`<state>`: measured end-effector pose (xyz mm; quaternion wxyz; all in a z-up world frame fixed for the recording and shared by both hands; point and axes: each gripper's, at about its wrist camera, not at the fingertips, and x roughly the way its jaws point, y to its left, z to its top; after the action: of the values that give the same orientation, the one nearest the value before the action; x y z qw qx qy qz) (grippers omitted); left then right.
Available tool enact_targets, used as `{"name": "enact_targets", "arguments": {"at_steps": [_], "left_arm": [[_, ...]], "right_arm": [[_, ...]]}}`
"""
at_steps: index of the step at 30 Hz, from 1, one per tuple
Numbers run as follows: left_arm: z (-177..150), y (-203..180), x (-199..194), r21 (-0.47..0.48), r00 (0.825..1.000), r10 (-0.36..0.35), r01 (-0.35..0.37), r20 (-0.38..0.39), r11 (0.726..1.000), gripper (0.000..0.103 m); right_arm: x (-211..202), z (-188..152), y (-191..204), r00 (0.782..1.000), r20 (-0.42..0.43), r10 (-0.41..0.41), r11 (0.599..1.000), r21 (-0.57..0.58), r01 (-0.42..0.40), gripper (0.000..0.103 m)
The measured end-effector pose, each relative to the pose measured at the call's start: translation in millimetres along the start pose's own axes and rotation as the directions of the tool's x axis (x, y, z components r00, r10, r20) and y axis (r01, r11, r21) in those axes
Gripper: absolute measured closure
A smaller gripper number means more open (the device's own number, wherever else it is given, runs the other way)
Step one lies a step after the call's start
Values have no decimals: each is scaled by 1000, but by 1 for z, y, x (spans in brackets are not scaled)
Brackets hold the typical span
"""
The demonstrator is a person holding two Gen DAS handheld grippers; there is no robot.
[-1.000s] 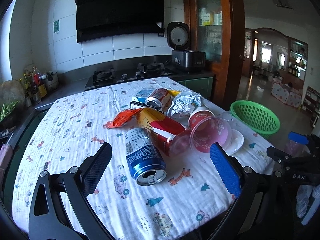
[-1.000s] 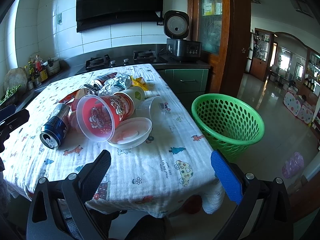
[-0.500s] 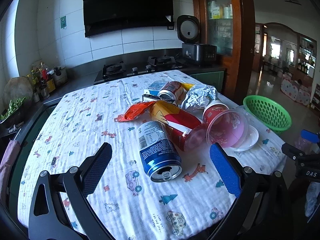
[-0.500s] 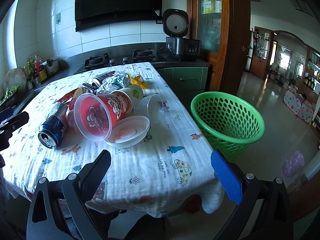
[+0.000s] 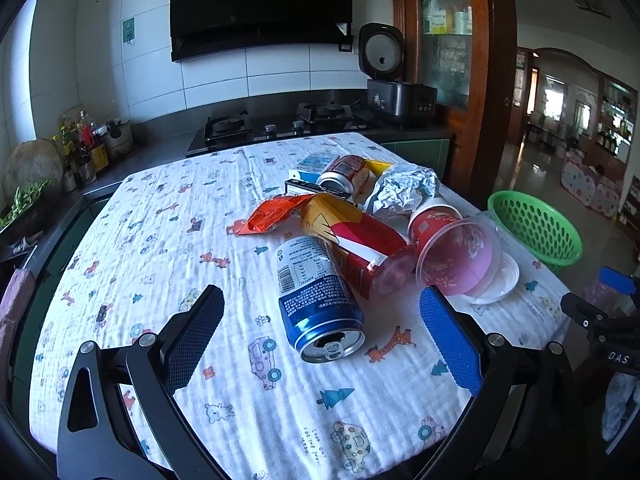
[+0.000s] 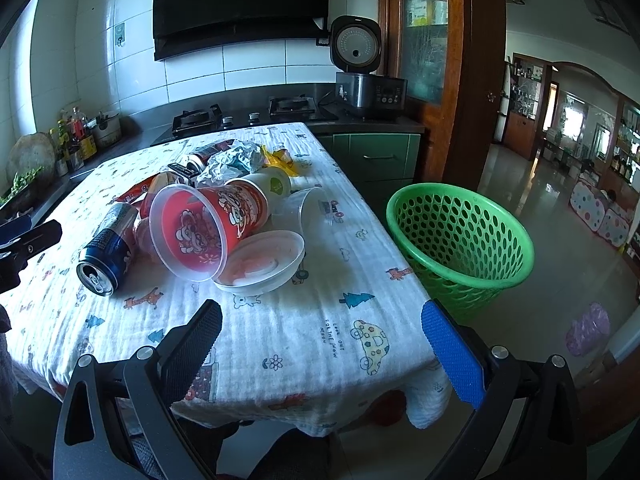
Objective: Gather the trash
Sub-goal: 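Move both tools toward the trash pile on the table, then grasp the blue can with the left tool while the right tool grasps crumpled foil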
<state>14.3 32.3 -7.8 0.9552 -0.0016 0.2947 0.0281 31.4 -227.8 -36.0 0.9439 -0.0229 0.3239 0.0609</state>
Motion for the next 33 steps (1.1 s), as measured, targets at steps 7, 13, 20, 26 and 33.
{"name": "enact_targets", "arguments": {"at_steps": [7,13,20,26,33], "left_arm": [[2,1,2,-8,1000,6,-6,6,1000,6],[4,3,3,-11,1000,15,-15,11,1000,6],[6,5,7,-15,1000,17,-17,3,1000,6],[9,12,12,-23,1000,23,-23,-6,999,6],[12,17,17,-17,1000,25,-25,-7,1000,7]], "right_arm": [[1,1,0,1000,2,-2,1000,-1,2,6],[4,3,0,1000,-1,0,1000,-6,0,6],[5,9,3,1000,3,-4,1000,-26,4,7],[10,21,4,1000,-9,20,999,-48,-21,7],[15,42,9,998,-17,53,995,-84,-55,13]]}}
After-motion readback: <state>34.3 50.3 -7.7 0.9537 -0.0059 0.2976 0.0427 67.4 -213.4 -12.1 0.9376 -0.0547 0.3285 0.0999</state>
